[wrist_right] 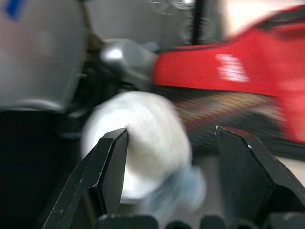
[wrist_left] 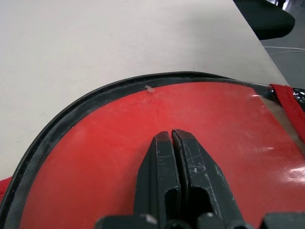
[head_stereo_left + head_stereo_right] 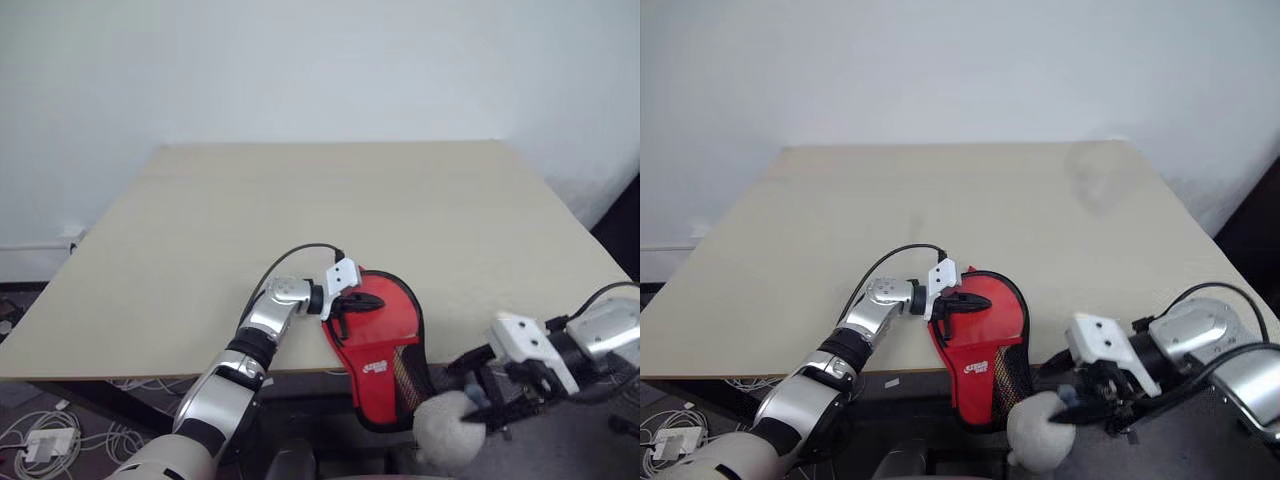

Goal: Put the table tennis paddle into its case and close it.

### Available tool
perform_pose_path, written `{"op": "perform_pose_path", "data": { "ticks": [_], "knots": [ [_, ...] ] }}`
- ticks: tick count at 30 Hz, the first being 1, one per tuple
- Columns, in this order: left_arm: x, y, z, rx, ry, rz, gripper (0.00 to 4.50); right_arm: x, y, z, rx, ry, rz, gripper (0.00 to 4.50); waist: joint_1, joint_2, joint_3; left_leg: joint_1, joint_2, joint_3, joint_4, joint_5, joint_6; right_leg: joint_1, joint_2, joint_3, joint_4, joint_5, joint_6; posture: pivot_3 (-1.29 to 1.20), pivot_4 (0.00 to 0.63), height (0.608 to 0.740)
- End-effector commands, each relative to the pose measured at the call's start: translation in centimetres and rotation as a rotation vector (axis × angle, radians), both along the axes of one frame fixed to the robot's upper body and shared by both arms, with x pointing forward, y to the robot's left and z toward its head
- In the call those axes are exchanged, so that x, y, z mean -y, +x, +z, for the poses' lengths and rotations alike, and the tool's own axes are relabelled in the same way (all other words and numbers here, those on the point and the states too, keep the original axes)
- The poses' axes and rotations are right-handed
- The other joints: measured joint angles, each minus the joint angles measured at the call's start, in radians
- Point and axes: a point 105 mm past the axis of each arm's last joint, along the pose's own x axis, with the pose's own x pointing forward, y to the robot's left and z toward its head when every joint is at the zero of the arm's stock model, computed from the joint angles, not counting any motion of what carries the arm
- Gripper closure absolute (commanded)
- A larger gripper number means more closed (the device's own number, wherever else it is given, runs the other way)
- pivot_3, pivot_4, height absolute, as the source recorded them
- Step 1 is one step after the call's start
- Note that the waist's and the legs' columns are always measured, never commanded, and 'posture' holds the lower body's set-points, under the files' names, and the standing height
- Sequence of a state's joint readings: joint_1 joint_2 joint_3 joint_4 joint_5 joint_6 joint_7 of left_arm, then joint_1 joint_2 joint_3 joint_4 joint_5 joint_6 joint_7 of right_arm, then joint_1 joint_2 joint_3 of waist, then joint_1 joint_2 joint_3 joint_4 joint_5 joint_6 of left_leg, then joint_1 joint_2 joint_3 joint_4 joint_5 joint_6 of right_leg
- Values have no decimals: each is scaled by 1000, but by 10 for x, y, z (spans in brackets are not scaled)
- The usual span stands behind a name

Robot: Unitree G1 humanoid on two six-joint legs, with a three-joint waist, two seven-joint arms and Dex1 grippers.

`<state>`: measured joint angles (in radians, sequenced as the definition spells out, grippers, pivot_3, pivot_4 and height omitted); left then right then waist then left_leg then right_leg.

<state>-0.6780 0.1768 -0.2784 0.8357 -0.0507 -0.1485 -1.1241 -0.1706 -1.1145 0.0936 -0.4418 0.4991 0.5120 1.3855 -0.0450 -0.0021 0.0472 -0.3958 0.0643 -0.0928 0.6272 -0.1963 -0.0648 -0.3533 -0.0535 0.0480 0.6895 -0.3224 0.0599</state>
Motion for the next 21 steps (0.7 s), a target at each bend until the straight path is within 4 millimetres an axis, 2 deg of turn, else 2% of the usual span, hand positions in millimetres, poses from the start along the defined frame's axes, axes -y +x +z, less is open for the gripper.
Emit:
{"op": "perform_pose_path", "data": {
  "ticks": [1, 3, 7, 10, 16, 21],
  "knots": [
    [-22, -2, -15, -47, 48, 55, 4500, 3, 39, 18, 133, 39, -102, 1287, 0, 0, 0, 0, 0, 0, 0, 0, 0, 0, 0, 0, 0, 0, 0, 0, 0, 684],
    [-29, -1, -12, -34, 37, 70, 4500, 0, 61, 27, 197, 76, -167, 1287, -3, 2, -1, -1, 0, 1, -2, 0, 0, 0, 0, 1, 0, 0, 0, 0, 0, 684],
    [-41, -1, 13, -40, -66, 127, 4500, -11, 102, 36, 294, 150, -327, 1287, 0, 1, 0, -1, 0, 1, -3, 0, 0, -2, 0, 2, 0, 0, 0, 0, 0, 684],
    [-54, -4, 20, -18, -65, 158, 3935, -19, 116, 31, 315, 169, -397, 1244, 2, 1, 0, -3, 0, 1, -3, 0, 0, -3, 0, 2, 0, 0, 0, 0, 0, 684],
    [-75, -15, 40, 2, -120, 254, 1875, -39, 125, 21, 290, 241, -510, 1244, 2, 0, 1, -5, 0, 1, -1, 0, 0, -4, 0, 2, 1, 1, 0, 0, 0, 684],
    [-102, -16, 65, 36, -212, 432, 123, -51, 126, 11, 257, 282, -584, 1244, 1, 0, 2, -5, 0, 1, -1, 0, 0, -4, 0, 2, 1, 0, 0, 0, 0, 684]
  ]
}}
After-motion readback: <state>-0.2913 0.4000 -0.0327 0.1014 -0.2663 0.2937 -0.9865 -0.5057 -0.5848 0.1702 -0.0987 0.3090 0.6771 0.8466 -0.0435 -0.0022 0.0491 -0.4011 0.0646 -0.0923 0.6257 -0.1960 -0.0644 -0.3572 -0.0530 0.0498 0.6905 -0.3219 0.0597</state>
